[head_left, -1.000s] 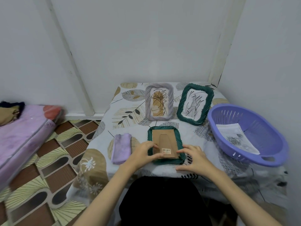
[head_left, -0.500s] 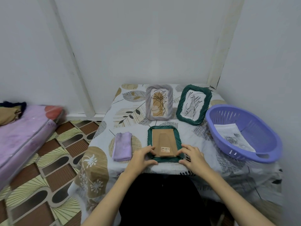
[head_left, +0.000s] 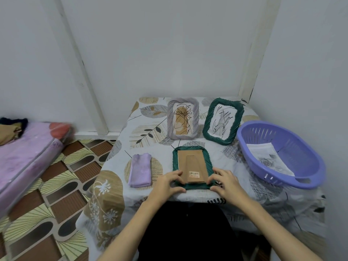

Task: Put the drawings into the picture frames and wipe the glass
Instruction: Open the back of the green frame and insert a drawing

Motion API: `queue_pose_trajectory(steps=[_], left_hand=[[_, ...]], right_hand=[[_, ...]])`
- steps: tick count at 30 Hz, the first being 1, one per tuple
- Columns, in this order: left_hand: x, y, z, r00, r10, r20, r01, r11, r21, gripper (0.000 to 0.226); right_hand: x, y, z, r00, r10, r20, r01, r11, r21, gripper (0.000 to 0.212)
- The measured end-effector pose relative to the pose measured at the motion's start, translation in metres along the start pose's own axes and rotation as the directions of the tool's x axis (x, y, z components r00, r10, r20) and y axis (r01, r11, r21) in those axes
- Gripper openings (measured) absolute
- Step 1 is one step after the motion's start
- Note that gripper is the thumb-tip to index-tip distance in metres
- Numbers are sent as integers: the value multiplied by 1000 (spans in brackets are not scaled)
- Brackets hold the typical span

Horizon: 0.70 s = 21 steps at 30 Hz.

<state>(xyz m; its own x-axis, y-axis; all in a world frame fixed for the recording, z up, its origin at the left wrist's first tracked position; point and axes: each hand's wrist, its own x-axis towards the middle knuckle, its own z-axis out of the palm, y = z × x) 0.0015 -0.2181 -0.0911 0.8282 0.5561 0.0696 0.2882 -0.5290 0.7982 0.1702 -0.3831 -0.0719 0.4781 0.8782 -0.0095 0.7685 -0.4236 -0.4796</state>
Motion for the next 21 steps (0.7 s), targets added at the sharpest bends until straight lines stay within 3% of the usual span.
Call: queue_pose_trajectory(steps=[4,7,11,15,21], left_hand=[[4,9,1,998,-18,-58,15,998,-54,49],[16,15,8,986,-77,-149,85,995,45,43],[20,17,17,985,-137,-103,150,981,123,40],[21,20,20,983,-131,-128,131,991,-9,35],[17,22,17,978,-118,-171,117,993,-15,37]], right_hand=[[2,-1,-9,996,87,16,-88,992,87,21],[11,-12,-4,981,177,-81,-163,973,163,21],[16,-25,9,969,231,-86,-219,967,129,30],[15,-28,17,961,215,-176,-190,971,145,27],[13,-26,17,956,166,-241,-121,974,190,27]])
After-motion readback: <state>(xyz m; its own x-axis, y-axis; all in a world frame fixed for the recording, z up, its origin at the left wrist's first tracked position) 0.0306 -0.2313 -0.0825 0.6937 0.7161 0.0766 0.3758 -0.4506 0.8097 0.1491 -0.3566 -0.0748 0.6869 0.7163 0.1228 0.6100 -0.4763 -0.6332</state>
